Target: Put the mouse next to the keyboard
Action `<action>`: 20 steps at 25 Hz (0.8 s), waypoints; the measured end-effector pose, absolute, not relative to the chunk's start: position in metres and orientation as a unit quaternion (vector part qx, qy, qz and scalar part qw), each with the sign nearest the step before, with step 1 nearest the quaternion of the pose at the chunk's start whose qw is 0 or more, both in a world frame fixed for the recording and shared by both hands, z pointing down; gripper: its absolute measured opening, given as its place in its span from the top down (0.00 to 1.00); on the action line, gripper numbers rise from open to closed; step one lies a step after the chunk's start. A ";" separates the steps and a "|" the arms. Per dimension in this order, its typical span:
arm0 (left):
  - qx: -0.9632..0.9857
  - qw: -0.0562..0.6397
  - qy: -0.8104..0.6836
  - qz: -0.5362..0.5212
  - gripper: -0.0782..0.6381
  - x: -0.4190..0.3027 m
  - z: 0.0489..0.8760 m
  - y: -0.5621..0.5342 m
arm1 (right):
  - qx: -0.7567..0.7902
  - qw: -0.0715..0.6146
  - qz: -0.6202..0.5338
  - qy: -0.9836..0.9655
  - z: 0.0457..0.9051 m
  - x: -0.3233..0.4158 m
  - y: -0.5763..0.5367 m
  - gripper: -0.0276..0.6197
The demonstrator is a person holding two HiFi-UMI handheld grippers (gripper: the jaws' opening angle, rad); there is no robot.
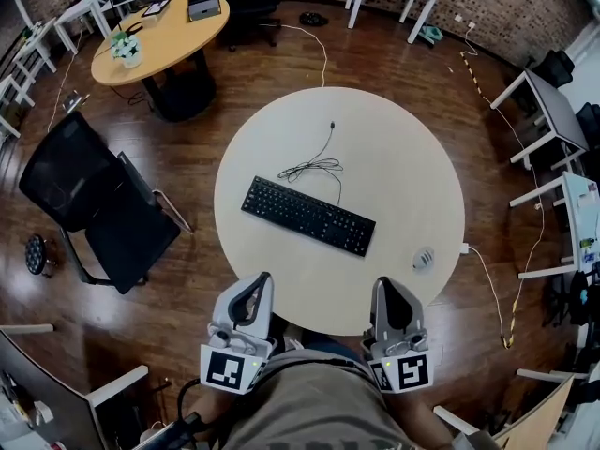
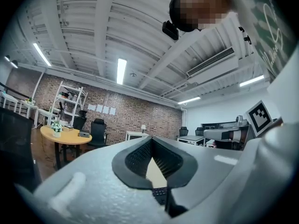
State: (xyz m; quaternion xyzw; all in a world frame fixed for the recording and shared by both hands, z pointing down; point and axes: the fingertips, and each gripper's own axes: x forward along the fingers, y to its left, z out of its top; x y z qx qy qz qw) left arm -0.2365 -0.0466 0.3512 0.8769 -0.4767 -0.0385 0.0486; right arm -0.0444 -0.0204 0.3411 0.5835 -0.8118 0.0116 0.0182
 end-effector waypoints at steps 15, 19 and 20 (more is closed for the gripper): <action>0.898 0.045 -0.437 -0.034 0.89 -0.252 0.362 -0.045 | 0.615 0.054 0.004 -0.787 0.344 -0.071 -0.015 0.96; 0.907 0.048 -0.419 -0.021 0.89 -0.254 0.374 -0.038 | 0.605 0.075 0.026 -0.792 0.369 -0.097 -0.013 0.96; 0.908 0.057 -0.413 -0.023 0.89 -0.255 0.377 -0.038 | 0.606 0.075 0.027 -0.791 0.370 -0.102 -0.013 0.96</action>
